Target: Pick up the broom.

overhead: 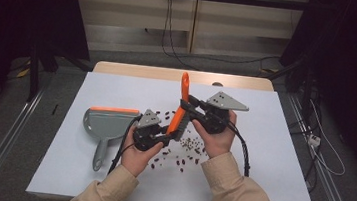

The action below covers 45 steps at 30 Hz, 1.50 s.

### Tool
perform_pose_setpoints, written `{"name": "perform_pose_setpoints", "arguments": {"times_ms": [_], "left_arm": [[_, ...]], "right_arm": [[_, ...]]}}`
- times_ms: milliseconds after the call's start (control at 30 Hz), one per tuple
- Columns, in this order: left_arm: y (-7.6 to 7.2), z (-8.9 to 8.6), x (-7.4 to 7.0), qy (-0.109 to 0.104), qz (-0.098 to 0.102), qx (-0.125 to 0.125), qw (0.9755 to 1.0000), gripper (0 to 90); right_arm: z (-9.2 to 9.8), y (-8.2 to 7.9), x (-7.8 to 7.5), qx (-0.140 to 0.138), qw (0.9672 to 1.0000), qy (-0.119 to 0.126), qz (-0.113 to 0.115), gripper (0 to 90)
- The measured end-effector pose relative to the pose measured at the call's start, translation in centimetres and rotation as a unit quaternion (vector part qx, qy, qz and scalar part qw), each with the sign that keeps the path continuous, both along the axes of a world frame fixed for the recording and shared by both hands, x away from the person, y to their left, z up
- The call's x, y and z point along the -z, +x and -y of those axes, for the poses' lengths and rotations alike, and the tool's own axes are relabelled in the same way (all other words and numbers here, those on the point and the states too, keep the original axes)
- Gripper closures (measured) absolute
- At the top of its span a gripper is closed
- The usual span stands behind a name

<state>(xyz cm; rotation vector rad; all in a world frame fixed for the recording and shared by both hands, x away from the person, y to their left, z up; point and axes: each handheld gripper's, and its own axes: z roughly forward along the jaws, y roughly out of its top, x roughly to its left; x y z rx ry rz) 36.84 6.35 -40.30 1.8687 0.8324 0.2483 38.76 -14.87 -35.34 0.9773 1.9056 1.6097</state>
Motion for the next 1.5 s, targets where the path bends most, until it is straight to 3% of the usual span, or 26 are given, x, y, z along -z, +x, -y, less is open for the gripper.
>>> {"name": "perform_pose_setpoints", "arguments": {"times_ms": [33,67,200,333,433,467,667,767,867,1000,1100,1167,1333,1367,1500], "left_arm": [[0.0,-0.1,0.0,0.0,0.003,-0.004,1.0,70.6],[0.0,-0.2,-0.1,0.001,0.007,-0.007,0.9999,70.6],[0.1,-0.7,0.1,0.0,0.009,-0.021,0.9997,70.7],[0.2,-0.9,0.1,-0.005,0.014,-0.034,0.9993,70.6],[0.3,-1.1,0.0,-0.005,0.018,-0.041,0.999,70.7],[0.3,-1.1,0.0,-0.008,0.019,-0.045,0.9988,70.7],[0.1,-1.1,0.0,-0.009,0.029,-0.053,0.9981,70.6],[-0.1,-0.9,0.0,-0.006,0.034,-0.05,0.9982,70.6],[-0.5,-0.5,-0.1,-0.006,0.052,-0.046,0.9976,69.9],[-1.3,0.0,-0.4,0.001,0.08,-0.048,0.9956,68.4],[-1.6,0.3,-0.4,0.013,0.094,-0.046,0.9944,67.2],[-1.6,0.5,-0.4,0.015,0.095,-0.046,0.9943,66.6],[-1.7,0.8,-0.3,0.029,0.105,-0.049,0.9928,65.3],[-1.8,0.9,-0.3,0.032,0.108,-0.05,0.9923,63.8],[-1.7,0.9,-0.3,0.034,0.116,-0.056,0.9911,59.4]], "right_arm": [[0.0,0.0,0.0,0.0,1.0,0.0,0.0,62.1],[-0.3,0.1,0.1,0.008,1.0,-0.002,-0.002,47.9],[-0.8,-0.1,0.4,0.026,0.9995,-0.003,-0.016,28.4],[-1.3,-0.2,0.9,0.045,0.9984,0.002,-0.034,20.1],[-1.8,-0.3,1.2,0.053,0.9975,0.003,-0.046,18.9],[-2.1,-0.4,1.5,0.053,0.9968,0.011,-0.059,18.1],[-3.3,-0.5,2.2,0.061,0.9945,0.019,-0.083,19.5],[-3.6,-0.3,2.4,0.066,0.9924,0.039,-0.097,21.2],[-3.9,-0.2,2.4,0.08,0.9901,0.05,-0.105,20.0],[-4.0,0.2,2.6,0.09,0.9844,0.072,-0.133,23.2],[-3.8,0.2,2.5,0.107,0.9817,0.076,-0.138,37.2],[-3.5,0.3,2.4,0.107,0.9794,0.09,-0.146,41.1],[-3.5,0.3,2.2,0.105,0.9779,0.087,-0.158,47.2],[-3.7,0.3,2.1,0.103,0.9766,0.091,-0.165,52.4],[-3.7,0.3,1.9,0.097,0.9744,0.102,-0.176,59.2]]}}
